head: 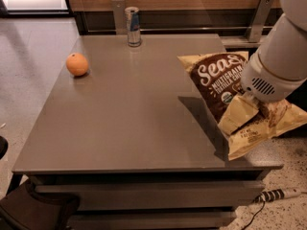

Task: Move brown chip bag near orange

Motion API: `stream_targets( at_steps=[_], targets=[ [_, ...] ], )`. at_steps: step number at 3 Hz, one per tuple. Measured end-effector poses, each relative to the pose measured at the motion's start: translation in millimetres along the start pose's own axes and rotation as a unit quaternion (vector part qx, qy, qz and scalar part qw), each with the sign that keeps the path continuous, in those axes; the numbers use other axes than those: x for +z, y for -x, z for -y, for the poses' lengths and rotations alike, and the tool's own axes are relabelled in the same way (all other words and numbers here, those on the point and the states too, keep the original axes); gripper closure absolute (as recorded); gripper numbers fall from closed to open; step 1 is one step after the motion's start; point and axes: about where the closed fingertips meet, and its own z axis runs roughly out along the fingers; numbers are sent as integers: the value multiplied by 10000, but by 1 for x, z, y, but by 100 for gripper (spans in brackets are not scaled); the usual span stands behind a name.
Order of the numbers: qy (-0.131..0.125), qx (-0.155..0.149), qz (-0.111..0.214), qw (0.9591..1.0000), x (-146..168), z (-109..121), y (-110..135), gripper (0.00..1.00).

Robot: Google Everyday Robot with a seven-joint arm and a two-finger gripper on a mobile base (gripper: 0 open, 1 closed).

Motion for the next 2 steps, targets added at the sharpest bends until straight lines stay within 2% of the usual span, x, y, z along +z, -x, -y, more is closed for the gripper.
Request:
stream_targets(
  at_steps=[1, 2],
  targets=[
    [-339, -353, 187, 9986, -36, -6, 11, 100],
    [-303, -1021, 746, 9915, -49, -13, 42, 100]
  ],
)
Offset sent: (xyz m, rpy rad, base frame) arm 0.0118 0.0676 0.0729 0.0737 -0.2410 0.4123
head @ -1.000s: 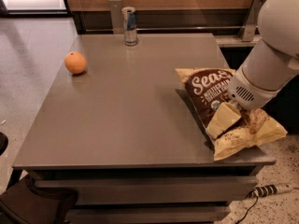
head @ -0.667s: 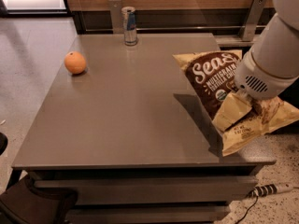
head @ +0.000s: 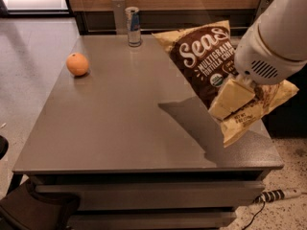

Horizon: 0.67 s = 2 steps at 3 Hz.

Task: Move brown chip bag near orange

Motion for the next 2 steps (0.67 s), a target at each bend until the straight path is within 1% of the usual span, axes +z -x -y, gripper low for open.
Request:
stream_targets(
  at_steps=[1, 2],
  targets=[
    [77, -758, 441, 9961, 0, -6, 42, 100],
    [-98, -1253, 775, 9890, 5, -12, 89, 100]
  ],
)
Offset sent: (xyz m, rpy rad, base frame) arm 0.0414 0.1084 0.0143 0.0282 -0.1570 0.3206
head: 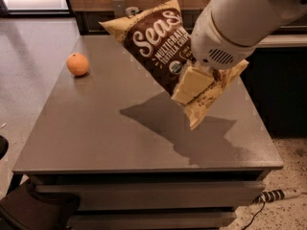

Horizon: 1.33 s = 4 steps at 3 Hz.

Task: Move brown chip bag near orange

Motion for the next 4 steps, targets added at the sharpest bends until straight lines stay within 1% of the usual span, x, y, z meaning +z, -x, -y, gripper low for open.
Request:
stream_targets(
  at_steps=[1, 2, 3, 4],
  targets=[
    [-218, -128, 153, 9996, 6, 10, 27, 100],
    [-214, -182, 143, 9995, 10, 18, 32, 100],
    [-133, -307, 46, 9994, 45, 49, 44, 100],
    [-117, -462, -237, 9986, 109, 101, 71, 100]
  ],
)
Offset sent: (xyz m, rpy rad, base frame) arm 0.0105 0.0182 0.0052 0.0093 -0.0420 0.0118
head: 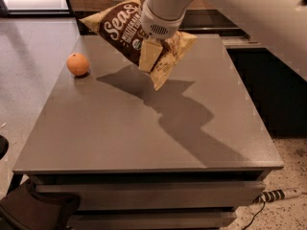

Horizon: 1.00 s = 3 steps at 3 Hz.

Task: Move brown chip bag near orange

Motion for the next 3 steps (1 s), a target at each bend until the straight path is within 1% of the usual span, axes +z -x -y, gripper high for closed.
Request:
stream_targets(
  at_steps=[1, 2, 3],
  targets=[
    [-23, -19, -147, 9999, 36, 25, 13, 100],
    [-53, 61, -200, 9998, 62, 37, 21, 98],
    [-36, 108, -200, 9997, 72, 36, 22, 67]
  ],
)
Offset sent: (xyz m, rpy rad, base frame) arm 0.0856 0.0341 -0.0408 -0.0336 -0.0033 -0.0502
